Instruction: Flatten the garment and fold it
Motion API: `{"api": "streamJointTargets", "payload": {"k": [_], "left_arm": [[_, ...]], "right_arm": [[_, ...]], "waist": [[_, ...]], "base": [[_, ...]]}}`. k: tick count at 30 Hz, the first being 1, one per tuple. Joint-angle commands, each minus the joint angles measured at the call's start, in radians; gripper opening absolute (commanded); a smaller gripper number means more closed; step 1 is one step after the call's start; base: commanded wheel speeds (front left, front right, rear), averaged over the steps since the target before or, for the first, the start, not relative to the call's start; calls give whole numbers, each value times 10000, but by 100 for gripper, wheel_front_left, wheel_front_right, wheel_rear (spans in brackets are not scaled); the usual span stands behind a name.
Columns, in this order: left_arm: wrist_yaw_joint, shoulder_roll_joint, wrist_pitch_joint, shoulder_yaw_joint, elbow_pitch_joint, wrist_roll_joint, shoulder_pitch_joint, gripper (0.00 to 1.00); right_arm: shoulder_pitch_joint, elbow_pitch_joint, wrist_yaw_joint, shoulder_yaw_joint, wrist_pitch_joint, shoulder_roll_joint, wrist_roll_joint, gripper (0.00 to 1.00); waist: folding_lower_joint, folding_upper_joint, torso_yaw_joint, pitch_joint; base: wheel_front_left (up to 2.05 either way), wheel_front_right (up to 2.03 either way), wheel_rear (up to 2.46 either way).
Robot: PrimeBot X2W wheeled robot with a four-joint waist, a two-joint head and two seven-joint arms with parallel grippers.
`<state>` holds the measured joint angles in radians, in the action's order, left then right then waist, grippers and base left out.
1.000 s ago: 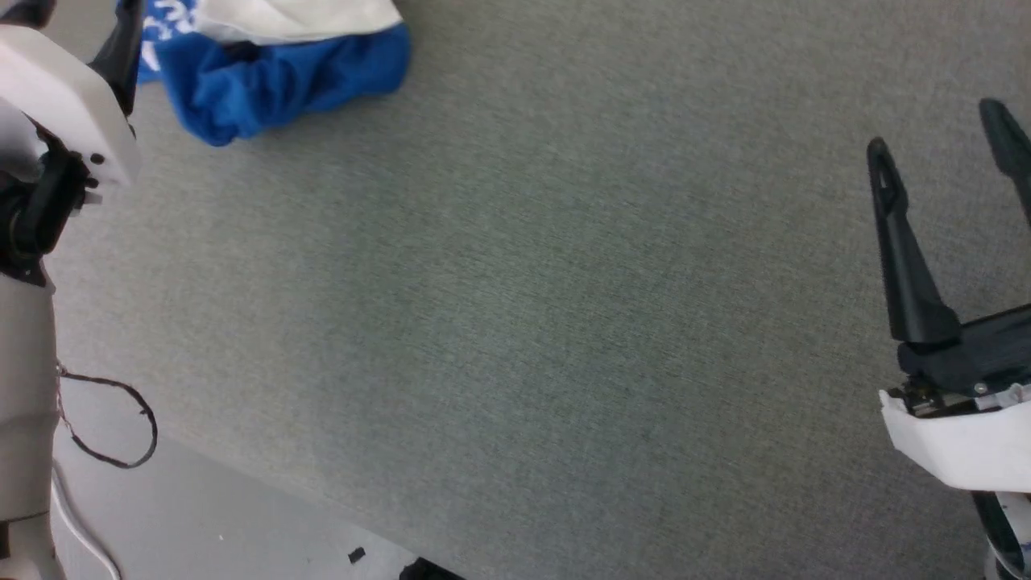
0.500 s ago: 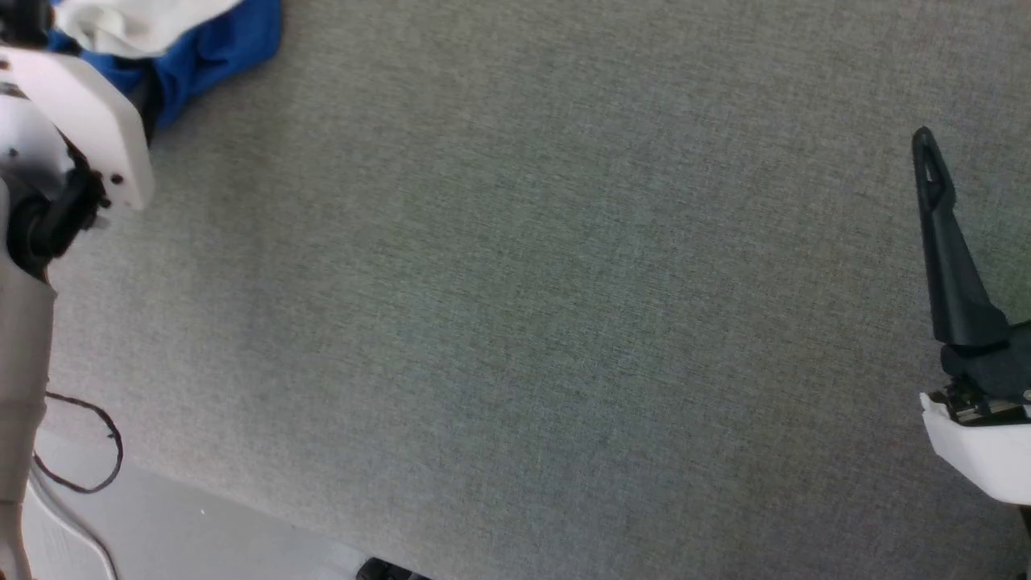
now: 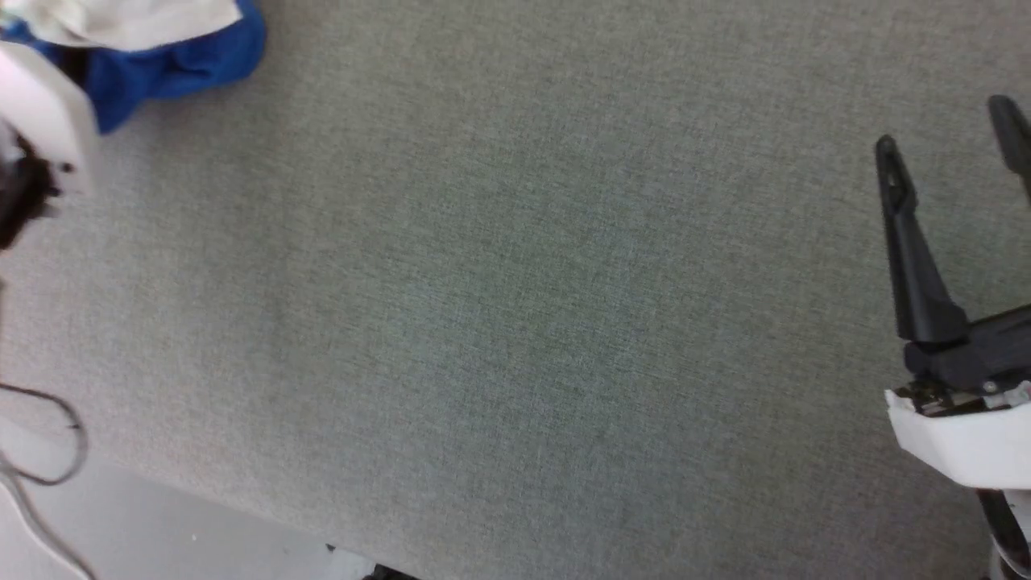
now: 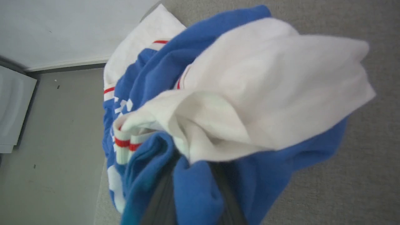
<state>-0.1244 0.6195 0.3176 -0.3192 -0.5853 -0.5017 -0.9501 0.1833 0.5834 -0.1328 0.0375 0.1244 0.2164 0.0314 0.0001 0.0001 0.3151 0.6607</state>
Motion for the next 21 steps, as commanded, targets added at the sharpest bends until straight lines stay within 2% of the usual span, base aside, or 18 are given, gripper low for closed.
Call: {"api": "streamJointTargets", "payload": {"k": [1,6,12,16,21], "left_arm": [[-51,172,-90,75,33,-26,-234,0],[206,752,-511,395,461,130,-547,0],[439,1047,-256,597,1474,108,-1109,0],[738,802,126,780,2406,-149,-1862,0],[764,214,433,628,3222,-388,-2796,0]], "right_arm": [[115,-84,21,12,-115,-54,82,100],[-10,-695,21,64,-620,-511,178,100],[-352,-1352,21,-102,-1197,-1027,251,100],[-622,-1803,21,-273,-1598,-1317,329,100],[-897,-2237,21,-340,-1987,-1538,440,100]], "waist": [[-1,-1,-154,-473],[-1,-1,-425,-1386],[-1,-1,-627,-2425],[-1,-1,-757,-3133],[-1,-1,-1008,-3900]], "base": [[0,0,0],[0,0,0],[0,0,0],[0,0,0],[0,0,0]]}}
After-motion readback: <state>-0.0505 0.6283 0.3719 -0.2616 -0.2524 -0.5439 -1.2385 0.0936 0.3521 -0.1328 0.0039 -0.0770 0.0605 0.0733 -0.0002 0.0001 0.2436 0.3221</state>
